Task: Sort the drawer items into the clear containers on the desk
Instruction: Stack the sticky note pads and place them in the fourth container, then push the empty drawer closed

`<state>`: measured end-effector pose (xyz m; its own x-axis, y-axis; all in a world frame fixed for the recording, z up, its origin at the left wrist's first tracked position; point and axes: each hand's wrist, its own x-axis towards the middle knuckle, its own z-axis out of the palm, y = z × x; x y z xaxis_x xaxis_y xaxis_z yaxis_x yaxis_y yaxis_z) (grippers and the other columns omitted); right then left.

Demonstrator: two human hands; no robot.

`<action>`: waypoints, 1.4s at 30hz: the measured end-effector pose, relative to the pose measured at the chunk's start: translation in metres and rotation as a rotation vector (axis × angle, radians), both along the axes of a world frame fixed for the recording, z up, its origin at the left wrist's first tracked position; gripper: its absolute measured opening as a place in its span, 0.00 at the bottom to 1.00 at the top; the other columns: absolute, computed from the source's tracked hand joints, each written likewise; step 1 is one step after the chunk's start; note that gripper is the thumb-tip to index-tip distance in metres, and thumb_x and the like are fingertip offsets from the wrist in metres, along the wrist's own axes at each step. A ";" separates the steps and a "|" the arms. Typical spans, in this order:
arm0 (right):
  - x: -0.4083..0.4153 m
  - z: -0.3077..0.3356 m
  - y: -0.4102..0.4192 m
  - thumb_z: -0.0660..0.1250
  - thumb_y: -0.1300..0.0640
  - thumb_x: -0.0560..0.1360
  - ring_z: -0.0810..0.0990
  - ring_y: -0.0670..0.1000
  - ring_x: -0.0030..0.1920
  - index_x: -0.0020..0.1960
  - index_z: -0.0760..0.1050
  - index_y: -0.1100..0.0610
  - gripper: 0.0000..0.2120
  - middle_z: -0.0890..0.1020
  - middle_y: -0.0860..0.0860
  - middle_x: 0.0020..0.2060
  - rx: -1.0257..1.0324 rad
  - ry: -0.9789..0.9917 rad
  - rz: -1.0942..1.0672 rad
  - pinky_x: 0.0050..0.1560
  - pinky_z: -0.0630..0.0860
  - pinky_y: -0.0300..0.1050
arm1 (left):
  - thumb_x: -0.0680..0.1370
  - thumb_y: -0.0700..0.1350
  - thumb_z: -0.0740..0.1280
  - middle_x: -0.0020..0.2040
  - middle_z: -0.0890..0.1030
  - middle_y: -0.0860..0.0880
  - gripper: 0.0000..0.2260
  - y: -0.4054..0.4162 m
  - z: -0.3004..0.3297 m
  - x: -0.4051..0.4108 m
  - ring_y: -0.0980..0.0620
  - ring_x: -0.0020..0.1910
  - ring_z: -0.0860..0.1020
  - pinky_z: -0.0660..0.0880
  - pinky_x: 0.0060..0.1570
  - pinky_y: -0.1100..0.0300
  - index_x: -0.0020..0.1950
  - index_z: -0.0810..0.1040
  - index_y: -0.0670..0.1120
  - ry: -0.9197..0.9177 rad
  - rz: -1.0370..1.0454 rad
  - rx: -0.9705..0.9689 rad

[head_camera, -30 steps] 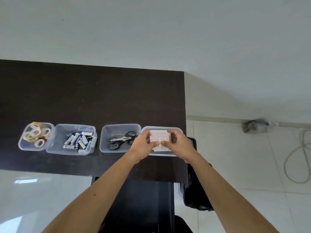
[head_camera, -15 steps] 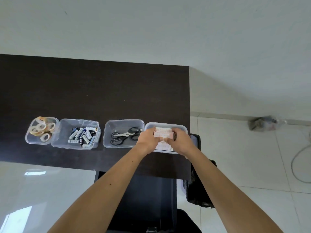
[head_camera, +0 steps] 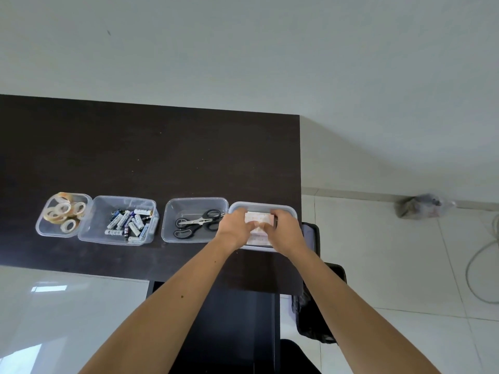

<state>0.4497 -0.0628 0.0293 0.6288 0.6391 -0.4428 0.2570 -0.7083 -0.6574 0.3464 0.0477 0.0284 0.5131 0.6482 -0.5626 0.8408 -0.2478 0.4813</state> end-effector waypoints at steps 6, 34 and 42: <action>-0.004 0.010 -0.008 0.71 0.53 0.82 0.84 0.54 0.59 0.71 0.76 0.57 0.19 0.84 0.53 0.61 0.062 -0.137 -0.017 0.60 0.79 0.47 | 0.83 0.54 0.69 0.52 0.82 0.45 0.20 -0.010 0.011 -0.010 0.44 0.50 0.81 0.78 0.50 0.51 0.69 0.74 0.44 -0.075 0.041 0.080; -0.297 -0.053 -0.211 0.79 0.45 0.75 0.78 0.44 0.64 0.67 0.80 0.48 0.23 0.81 0.41 0.63 0.129 -0.064 0.070 0.64 0.75 0.44 | 0.80 0.49 0.75 0.60 0.81 0.55 0.17 -0.146 -0.055 -0.369 0.56 0.59 0.81 0.81 0.62 0.56 0.68 0.78 0.55 -0.418 -0.031 -0.047; -0.318 -0.103 -0.229 0.79 0.56 0.75 0.76 0.49 0.60 0.63 0.83 0.54 0.17 0.83 0.47 0.58 0.096 -0.244 0.133 0.55 0.71 0.34 | 0.82 0.43 0.71 0.67 0.80 0.53 0.16 -0.158 -0.097 -0.398 0.52 0.66 0.79 0.76 0.69 0.54 0.70 0.80 0.51 -0.320 -0.203 0.108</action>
